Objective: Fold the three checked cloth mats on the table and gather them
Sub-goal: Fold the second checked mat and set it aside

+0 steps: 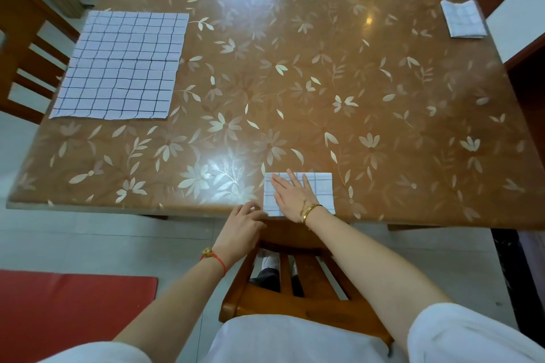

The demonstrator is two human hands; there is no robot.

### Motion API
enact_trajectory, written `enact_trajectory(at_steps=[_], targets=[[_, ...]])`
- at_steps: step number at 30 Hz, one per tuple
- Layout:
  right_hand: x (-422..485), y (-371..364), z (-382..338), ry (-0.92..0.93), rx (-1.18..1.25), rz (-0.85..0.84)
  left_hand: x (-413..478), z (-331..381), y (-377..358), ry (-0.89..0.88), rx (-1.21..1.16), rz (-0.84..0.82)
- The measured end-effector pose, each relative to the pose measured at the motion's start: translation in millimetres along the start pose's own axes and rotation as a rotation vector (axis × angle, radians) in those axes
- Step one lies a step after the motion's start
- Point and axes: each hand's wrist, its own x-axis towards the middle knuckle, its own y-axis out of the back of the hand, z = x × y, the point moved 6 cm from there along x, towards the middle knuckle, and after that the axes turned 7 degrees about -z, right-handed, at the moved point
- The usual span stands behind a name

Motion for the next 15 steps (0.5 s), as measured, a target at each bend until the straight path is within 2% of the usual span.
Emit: enact_trajectory(at_steps=[3,7,10,15], targets=[[-2,-2,-1,0.007,0.013,0.029,-4,-1,-2,0.025,-0.058,0.019],[-17,-3,7,0.015,0.051,0.182,6,-8,11,0.168,-0.142,0.135],[-30,-13,24,-0.062,0.041,0.23,26,-8,25,0.22,-0.151,0.179],[-31,-20,37,-0.126,-0.01,0.207,59,-2,14,0.237,-0.058,-0.175]])
